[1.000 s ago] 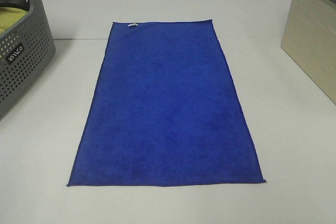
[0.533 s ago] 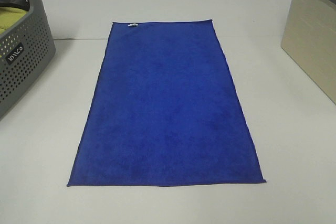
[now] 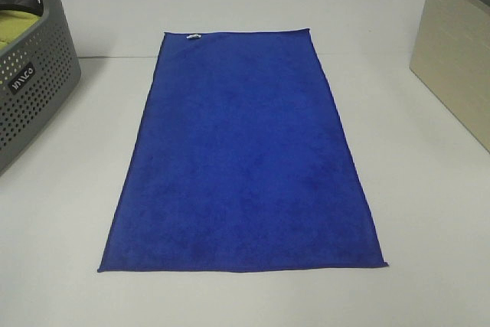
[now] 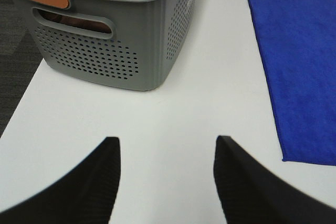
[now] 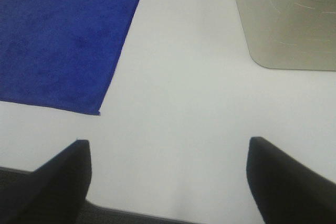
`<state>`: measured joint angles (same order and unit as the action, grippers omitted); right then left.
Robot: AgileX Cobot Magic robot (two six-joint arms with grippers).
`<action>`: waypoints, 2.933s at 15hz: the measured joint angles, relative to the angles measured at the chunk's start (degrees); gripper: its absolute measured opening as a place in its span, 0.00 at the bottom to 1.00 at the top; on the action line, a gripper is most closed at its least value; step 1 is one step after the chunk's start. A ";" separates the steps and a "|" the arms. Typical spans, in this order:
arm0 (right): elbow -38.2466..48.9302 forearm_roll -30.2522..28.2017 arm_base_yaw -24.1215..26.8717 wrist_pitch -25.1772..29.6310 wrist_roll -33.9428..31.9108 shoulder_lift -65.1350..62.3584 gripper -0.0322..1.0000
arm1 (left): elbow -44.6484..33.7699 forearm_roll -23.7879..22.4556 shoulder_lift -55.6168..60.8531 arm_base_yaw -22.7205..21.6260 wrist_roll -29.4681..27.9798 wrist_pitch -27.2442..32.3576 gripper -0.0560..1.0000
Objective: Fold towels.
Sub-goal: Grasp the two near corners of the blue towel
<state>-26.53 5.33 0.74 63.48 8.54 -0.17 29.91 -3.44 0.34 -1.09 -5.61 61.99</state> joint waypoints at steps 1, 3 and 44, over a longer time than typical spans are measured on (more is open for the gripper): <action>0.00 0.00 0.00 0.00 0.00 0.00 0.80 | 0.00 0.00 0.00 0.00 0.00 0.00 0.55; 0.00 0.00 0.00 0.00 0.00 0.00 0.80 | 0.00 0.00 0.00 0.00 0.00 0.00 0.55; -13.58 17.13 0.06 -21.14 3.55 80.73 0.71 | -1.32 74.77 -85.03 0.00 56.04 -24.92 0.67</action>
<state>-40.11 22.46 0.80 42.34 12.09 80.56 28.59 71.33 -84.68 -1.09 50.42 37.07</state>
